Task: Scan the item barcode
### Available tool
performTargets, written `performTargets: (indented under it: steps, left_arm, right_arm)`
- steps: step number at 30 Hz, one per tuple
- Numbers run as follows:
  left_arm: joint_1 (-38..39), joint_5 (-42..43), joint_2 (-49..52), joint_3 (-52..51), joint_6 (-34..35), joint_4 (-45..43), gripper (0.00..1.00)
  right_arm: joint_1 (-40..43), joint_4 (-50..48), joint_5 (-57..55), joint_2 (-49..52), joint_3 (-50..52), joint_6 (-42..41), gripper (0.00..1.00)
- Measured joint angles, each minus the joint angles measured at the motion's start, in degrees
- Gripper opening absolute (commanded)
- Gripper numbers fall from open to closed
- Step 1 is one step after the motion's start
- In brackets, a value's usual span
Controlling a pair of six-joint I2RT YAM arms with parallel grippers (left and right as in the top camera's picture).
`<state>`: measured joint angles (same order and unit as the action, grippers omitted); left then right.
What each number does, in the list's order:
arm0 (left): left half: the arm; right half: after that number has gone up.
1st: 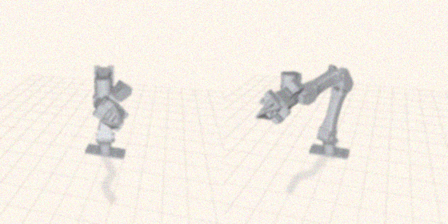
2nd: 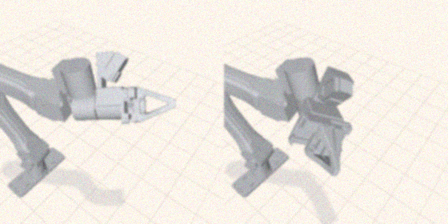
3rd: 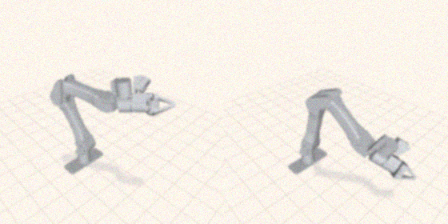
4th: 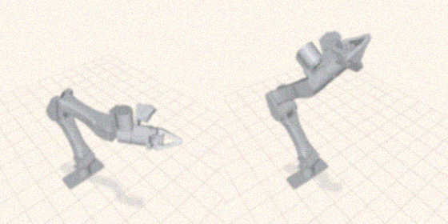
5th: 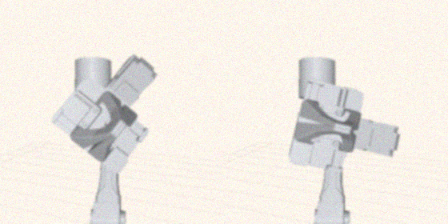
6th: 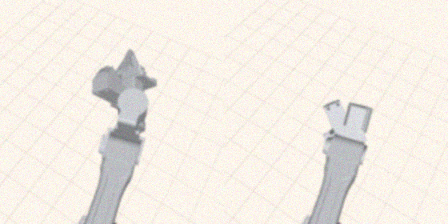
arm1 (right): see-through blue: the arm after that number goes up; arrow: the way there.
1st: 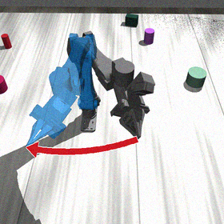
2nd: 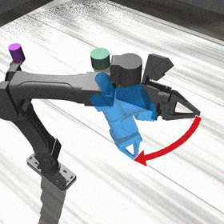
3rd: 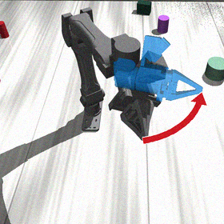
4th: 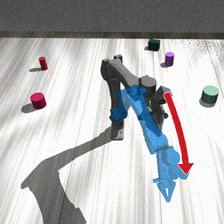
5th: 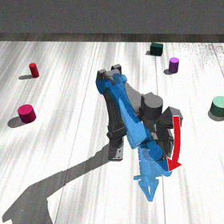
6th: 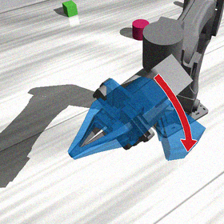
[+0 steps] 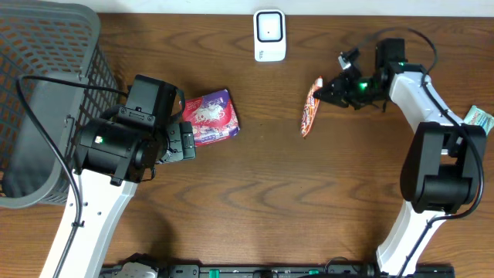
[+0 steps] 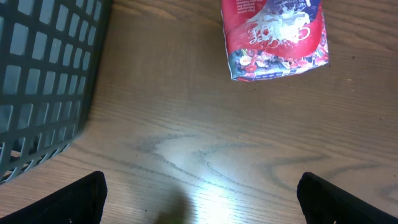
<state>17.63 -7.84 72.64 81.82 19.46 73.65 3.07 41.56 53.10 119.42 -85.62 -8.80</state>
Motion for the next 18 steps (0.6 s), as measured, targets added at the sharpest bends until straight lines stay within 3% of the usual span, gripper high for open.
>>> performTargets:
  steps: [6, 14, 18]
  left_arm:
    - [0.0, 0.0, 0.0, 0.0, 0.0, 0.0, 0.98]
    - [0.0, 0.0, 0.0, 0.0, 0.0, 0.0, 0.98]
    - [0.0, 0.0, 0.0, 0.0, 0.0, 0.02, 0.98]
  right_arm:
    - [3.69, -1.81, -0.35, 3.17, 6.69, -0.22, 0.01]
    - [12.61, 3.58, -8.26, 3.96, 7.15, -0.28, 0.02]
    - [16.17, 11.04, -11.04, 3.96, 3.45, 0.59, 0.33]
